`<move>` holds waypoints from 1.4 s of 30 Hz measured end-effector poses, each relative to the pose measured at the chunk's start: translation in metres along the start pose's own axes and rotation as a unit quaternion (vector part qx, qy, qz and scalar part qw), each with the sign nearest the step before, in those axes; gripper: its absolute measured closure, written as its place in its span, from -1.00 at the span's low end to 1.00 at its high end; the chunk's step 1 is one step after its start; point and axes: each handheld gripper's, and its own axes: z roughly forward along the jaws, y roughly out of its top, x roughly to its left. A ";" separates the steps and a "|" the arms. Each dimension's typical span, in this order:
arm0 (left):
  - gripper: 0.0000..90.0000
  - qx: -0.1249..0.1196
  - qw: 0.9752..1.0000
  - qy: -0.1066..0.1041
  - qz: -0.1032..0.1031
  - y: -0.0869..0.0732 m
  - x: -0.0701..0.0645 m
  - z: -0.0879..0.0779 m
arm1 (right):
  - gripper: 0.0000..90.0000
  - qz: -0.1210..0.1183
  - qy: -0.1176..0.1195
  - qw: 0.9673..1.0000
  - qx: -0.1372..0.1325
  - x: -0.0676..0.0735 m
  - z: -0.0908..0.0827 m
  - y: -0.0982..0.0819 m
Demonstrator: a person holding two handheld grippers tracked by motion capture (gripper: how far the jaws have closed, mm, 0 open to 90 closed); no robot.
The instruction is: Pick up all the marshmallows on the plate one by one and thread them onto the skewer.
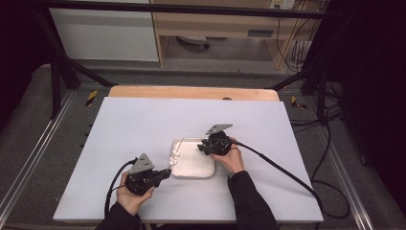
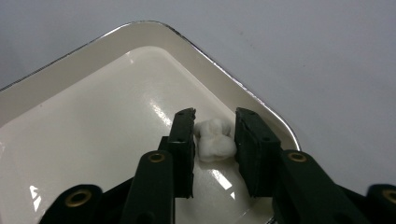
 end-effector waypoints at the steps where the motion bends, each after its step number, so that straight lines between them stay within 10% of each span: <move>1: 0.98 0.000 1.000 0.000 0.000 0.000 0.000 0.000 | 0.60 -0.003 0.000 1.000 0.001 0.000 0.000 0.000; 17: 0.97 0.002 1.000 -0.003 0.006 0.000 -0.004 0.002 | 0.71 -0.010 0.032 0.998 -0.052 0.016 -0.041 0.015; 32: 0.98 0.005 1.000 -0.011 0.026 0.003 -0.015 0.004 | 0.73 0.002 0.085 0.984 -0.154 0.038 -0.129 0.032; 42: 0.98 0.007 0.999 -0.014 0.037 0.004 -0.021 0.007 | 0.74 0.008 0.107 0.977 -0.184 0.046 -0.148 0.042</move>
